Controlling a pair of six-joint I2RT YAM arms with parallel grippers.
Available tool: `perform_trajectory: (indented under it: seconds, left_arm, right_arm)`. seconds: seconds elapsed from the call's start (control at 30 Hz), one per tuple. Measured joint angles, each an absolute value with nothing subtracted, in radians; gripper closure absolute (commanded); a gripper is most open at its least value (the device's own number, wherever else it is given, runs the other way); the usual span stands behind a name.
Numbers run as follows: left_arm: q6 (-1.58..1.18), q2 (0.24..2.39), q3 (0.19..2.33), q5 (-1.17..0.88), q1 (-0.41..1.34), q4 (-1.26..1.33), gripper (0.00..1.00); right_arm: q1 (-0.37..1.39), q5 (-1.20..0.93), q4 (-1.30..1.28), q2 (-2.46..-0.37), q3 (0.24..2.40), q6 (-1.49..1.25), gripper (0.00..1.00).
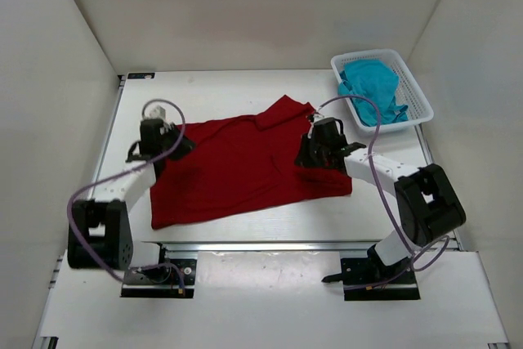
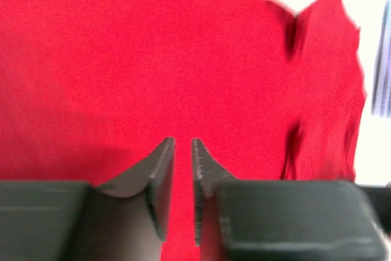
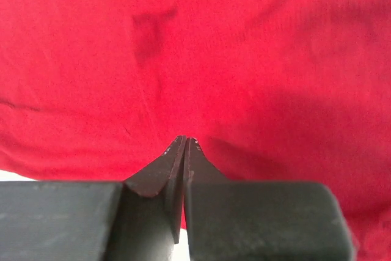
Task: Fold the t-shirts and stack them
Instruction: Grap the side of the flattened tshirt furthest away from the robot with both arms
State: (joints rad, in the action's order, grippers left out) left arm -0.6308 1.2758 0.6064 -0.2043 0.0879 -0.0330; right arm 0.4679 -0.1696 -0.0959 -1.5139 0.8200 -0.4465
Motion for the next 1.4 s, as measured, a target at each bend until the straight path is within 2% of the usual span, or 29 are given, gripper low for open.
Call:
perform_trajectory:
  seconds: [0.1,0.23,0.47,0.57,1.03,1.2,1.37,1.4]
  left_arm:
    - [-0.604,1.435,0.826,-0.173,0.016,-0.055,0.63]
    - [-0.554,1.688,1.091,-0.132,-0.056,-0.093,0.61]
    - [-0.504,1.979,1.266,-0.086,-0.183,-0.229,0.56]
    - [-0.493,1.993,1.301,-0.072,-0.218,-0.248,0.50]
    - [-0.425,2.076,1.430,0.019,-0.220,-0.319,0.47]
    - [-0.413,2.105,1.468,0.025,-0.212,-0.325,0.60]
    - [-0.409,2.106,1.461,0.025,-0.215,-0.321,0.80]
    - [-0.410,2.106,1.460,0.025,-0.216,-0.319,0.85]
  right_arm:
    - [0.450,-0.207,-0.088,-1.575,0.895,-0.438,1.00]
    - [0.432,-0.250,-0.047,-1.602,0.939,-0.429,1.00]
    - [0.410,-0.329,-0.001,-1.609,0.939,-0.426,0.99]
    - [0.409,-0.355,0.024,-1.617,0.929,-0.426,0.99]
    - [0.430,-0.409,0.071,-1.618,0.849,-0.439,1.00]
    - [0.439,-0.410,0.077,-1.618,0.849,-0.442,1.00]
    - [0.428,-0.412,0.078,-1.618,0.849,-0.444,0.97]
    - [0.422,-0.412,0.079,-1.618,0.849,-0.445,0.94]
